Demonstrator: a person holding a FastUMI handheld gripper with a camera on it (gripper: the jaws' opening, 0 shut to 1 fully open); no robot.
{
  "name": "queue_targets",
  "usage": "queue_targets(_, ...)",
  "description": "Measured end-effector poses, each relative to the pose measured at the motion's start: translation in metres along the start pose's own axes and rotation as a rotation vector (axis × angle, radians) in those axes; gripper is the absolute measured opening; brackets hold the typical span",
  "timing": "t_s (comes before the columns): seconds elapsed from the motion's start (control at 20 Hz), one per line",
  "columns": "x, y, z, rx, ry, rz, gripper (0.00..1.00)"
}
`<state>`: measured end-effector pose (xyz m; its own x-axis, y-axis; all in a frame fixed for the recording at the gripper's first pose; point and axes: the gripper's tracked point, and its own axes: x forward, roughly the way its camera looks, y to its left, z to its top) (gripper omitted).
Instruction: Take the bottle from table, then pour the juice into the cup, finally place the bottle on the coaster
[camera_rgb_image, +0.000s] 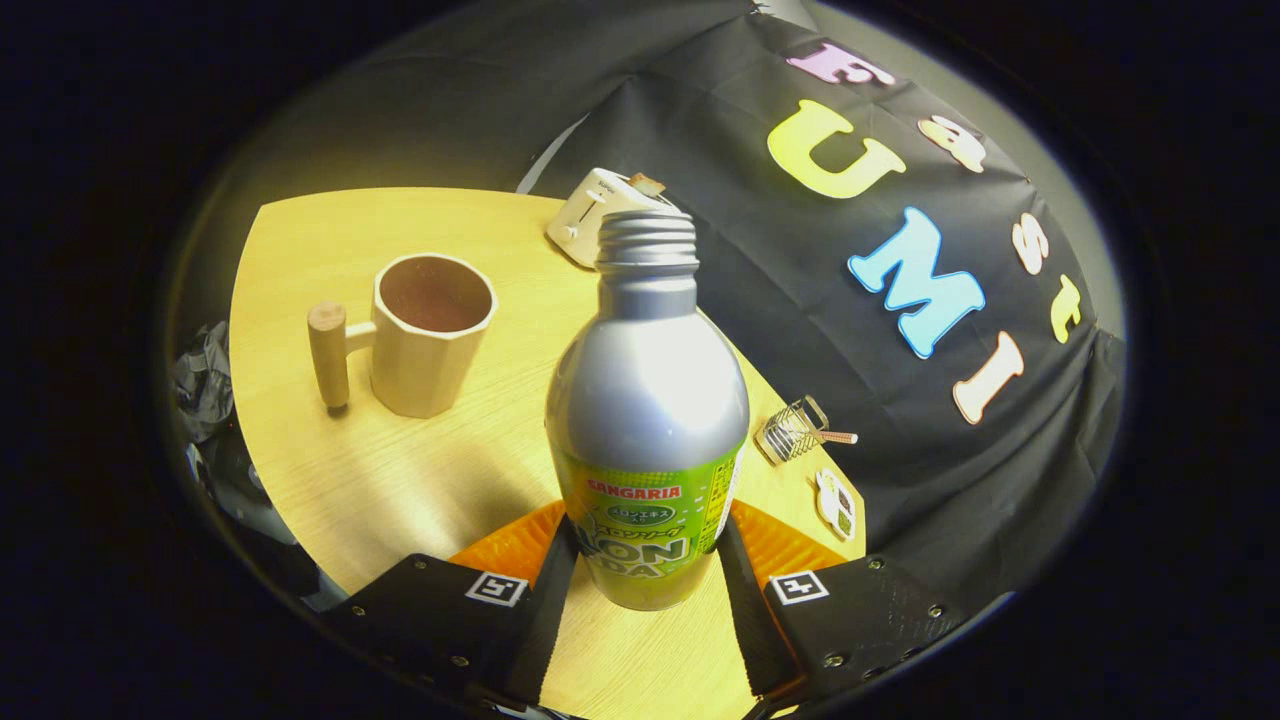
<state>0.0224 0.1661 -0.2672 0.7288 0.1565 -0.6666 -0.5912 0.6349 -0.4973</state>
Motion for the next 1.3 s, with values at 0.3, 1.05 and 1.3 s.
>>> queue_targets(0.3,0.005,0.008,0.008,-0.112,0.024,-0.007,0.73)
queue_targets(1.05,0.032,0.016,0.024,-0.389,0.125,0.011,0.73)
queue_targets(1.3,0.033,0.016,0.027,-0.493,0.149,0.021,0.73)
